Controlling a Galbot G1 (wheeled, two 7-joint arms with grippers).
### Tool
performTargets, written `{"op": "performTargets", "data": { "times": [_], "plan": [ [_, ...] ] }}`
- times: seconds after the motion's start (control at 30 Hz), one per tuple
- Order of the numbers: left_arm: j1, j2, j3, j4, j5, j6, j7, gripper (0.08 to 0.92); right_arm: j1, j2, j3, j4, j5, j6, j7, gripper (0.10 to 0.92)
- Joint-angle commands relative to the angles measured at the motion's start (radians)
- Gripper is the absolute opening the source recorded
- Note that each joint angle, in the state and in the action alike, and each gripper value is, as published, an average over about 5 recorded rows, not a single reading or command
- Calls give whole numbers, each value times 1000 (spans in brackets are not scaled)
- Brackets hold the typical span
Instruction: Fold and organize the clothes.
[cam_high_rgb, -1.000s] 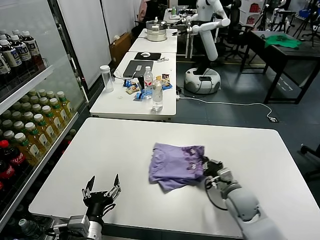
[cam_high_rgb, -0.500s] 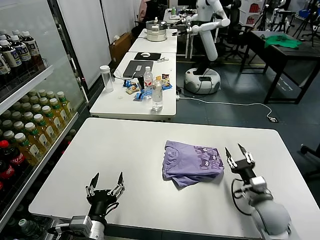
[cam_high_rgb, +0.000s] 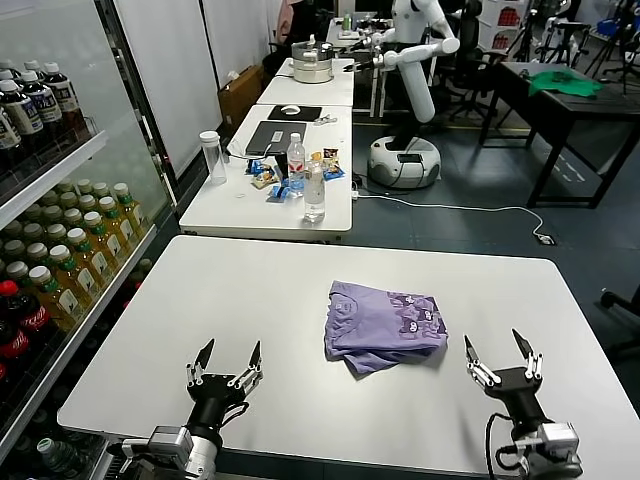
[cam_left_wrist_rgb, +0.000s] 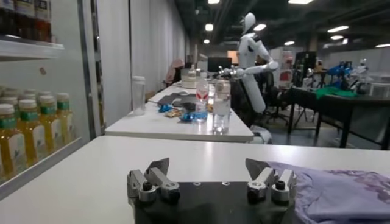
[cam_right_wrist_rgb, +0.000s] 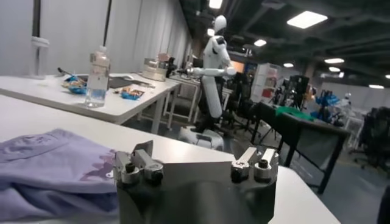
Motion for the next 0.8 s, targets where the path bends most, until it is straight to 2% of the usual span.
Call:
{"op": "performTargets", "data": {
  "times": [0.03, 0.23, 0.8],
  "plan": [
    [-15, 20, 4, 9, -5, 0, 33, 823, -110, 104, 22, 89, -58, 32, 55, 823],
    [-11, 28, 14, 5, -4, 2, 49, 823, -107, 121, -5, 99, -98, 29, 71, 823],
    [29, 35, -1, -33, -5, -2, 92, 823, -98, 115, -36, 130, -96, 17, 106, 823]
  ]
}}
